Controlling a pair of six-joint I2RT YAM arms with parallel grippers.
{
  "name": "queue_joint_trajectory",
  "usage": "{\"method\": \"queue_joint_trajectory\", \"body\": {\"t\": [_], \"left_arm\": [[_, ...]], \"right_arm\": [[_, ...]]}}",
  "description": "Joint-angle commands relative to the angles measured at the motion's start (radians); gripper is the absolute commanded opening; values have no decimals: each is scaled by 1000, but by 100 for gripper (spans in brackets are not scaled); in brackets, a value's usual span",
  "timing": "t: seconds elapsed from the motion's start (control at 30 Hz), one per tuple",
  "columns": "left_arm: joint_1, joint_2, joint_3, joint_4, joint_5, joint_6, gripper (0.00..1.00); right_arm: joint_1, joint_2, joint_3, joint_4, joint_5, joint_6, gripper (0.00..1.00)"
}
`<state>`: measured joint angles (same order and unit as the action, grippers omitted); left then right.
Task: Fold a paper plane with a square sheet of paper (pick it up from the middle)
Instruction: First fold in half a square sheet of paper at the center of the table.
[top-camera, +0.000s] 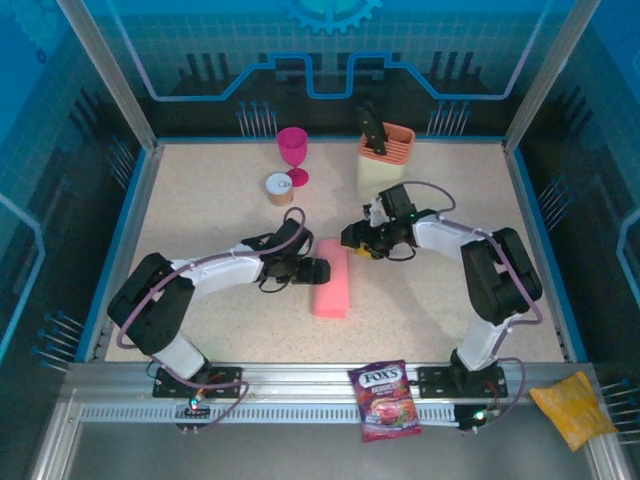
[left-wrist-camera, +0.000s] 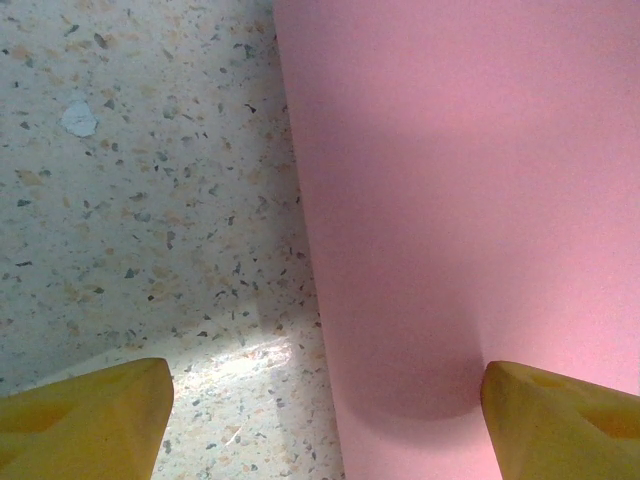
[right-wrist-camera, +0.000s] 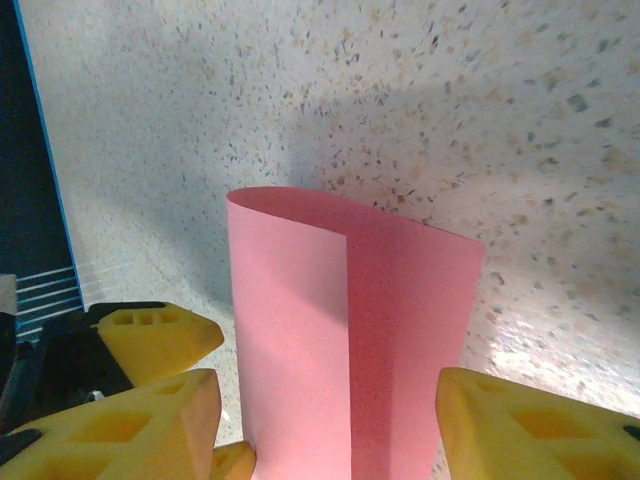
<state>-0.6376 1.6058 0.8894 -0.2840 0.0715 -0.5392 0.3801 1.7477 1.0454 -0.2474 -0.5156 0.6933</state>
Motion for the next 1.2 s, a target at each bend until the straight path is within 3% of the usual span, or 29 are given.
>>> {"method": "queue_joint_trajectory", "body": {"t": [0.0, 0.3, 0.5, 0.67, 0.93, 1.17], "left_arm": [[3, 12, -5, -24, -16, 16, 82], [1, 23, 0, -49, -18, 51, 82], [0, 33, 2, -64, -27, 70, 82], [-8, 40, 7, -67, -35, 67, 82], [-28, 70, 34, -76, -50, 48, 82], [-39, 77, 46, -81, -57, 9, 82]], "right_arm": [[-14, -77, 21, -103, 61, -35, 60], [38, -199, -10, -234, 238, -83, 60], [65, -230, -65, -230, 244, -64, 56], [77, -242, -108, -192, 218, -35, 46], [89, -192, -133, -114, 147, 8, 14], [93, -169, -131, -93, 135, 12, 13]]}}
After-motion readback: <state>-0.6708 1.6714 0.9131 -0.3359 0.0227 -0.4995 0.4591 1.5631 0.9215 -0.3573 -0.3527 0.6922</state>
